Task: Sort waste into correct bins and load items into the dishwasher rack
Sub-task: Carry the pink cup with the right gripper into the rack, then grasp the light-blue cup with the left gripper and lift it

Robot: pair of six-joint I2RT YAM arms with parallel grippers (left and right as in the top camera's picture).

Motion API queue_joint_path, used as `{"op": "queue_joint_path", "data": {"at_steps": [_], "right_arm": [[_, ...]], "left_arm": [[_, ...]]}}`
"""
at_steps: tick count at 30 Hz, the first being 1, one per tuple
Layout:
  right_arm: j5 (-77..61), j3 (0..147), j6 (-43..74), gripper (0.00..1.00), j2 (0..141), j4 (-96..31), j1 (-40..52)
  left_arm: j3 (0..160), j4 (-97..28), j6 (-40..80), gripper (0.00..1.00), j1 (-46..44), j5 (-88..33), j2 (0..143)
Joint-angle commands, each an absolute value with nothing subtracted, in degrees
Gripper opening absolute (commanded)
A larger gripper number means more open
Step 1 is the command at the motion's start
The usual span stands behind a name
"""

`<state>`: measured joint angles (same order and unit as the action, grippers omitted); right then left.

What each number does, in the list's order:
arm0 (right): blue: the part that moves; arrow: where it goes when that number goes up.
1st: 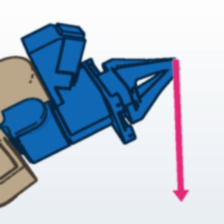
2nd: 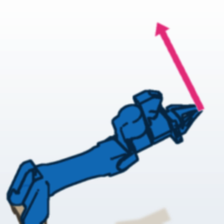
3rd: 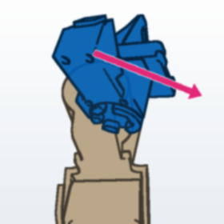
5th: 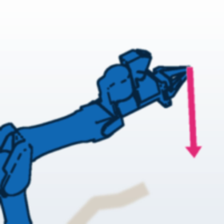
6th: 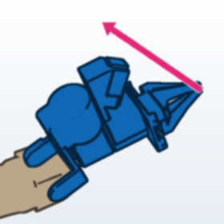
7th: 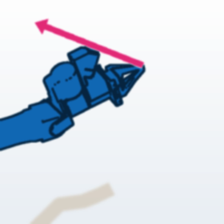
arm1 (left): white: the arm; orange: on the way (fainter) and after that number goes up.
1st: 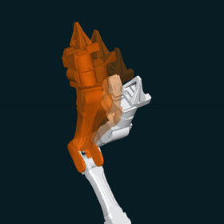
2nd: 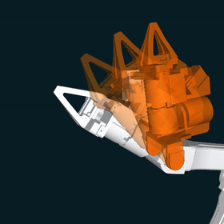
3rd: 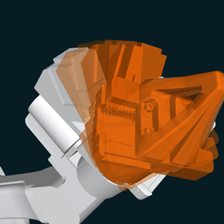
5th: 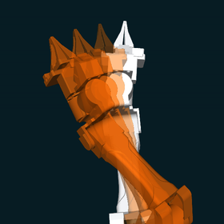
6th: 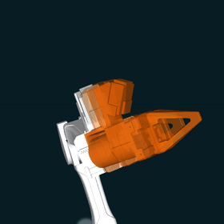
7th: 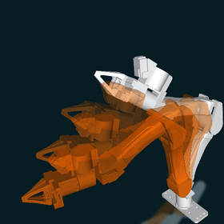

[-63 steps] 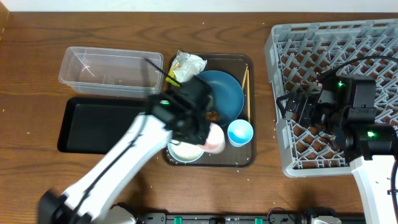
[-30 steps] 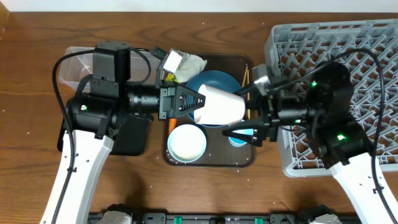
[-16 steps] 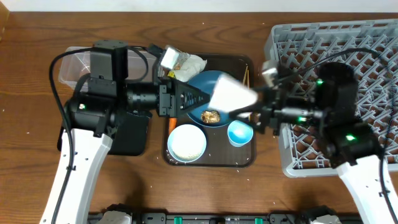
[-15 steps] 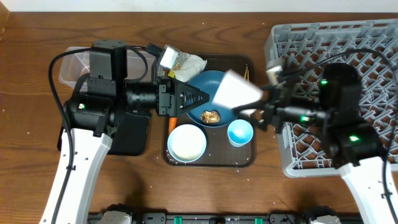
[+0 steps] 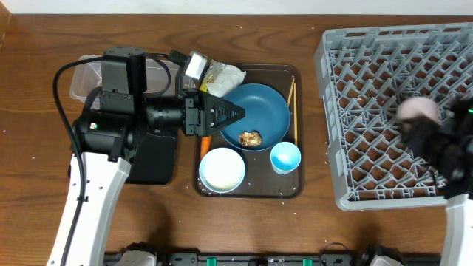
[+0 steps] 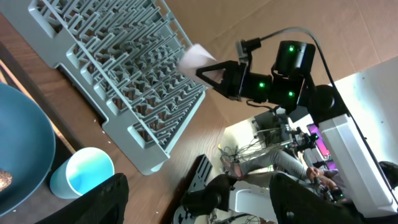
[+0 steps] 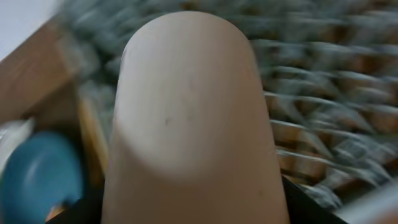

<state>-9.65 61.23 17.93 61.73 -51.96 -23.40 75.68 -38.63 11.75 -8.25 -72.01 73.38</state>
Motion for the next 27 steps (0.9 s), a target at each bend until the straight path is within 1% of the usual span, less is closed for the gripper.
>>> {"op": "queue_joint_path", "data": {"at_steps": [1,6,12,17,19,21,24,27], "right_arm": [[-2.81,61.89,23.14,0.46,63.44,-52.29,-30.44],[-4.64,61.89,24.86,0.43,67.61,-53.65,-36.18],[-4.75,61.89,24.77,0.45,73.47,-57.67,-36.51],[-7.22,61.89,24.8,0.47,76.66,-56.51,-36.51],[-8.8,61.89,24.82,0.53,77.82,-56.58,-36.51],[-9.96,61.89,24.82,0.7,78.83,-57.32,-36.51],[-11.0,61.91,24.84,0.74,79.07,-57.63,-36.51],[-11.51,62.98,24.84,0.8,78.96,-58.22,-36.51]], "left_arm": [[76.31,-38.87,10.79,0.74,-8.01,-72.4,73.3],[76.31,-39.38,10.79,0.73,-8.01,-72.38,73.3],[76.29,-39.59,10.79,0.74,-8.01,-72.4,73.3],[76.29,-39.57,10.76,0.73,-8.01,-72.38,73.3],[76.29,-39.59,10.79,0.74,-8.01,-72.38,73.3],[76.29,-39.72,10.76,0.74,-8.05,-72.36,73.3],[76.29,-40.8,10.76,0.73,-8.23,-70.3,73.3],[76.29,-43.51,10.68,0.74,-9.23,-63.81,73.3]]}}
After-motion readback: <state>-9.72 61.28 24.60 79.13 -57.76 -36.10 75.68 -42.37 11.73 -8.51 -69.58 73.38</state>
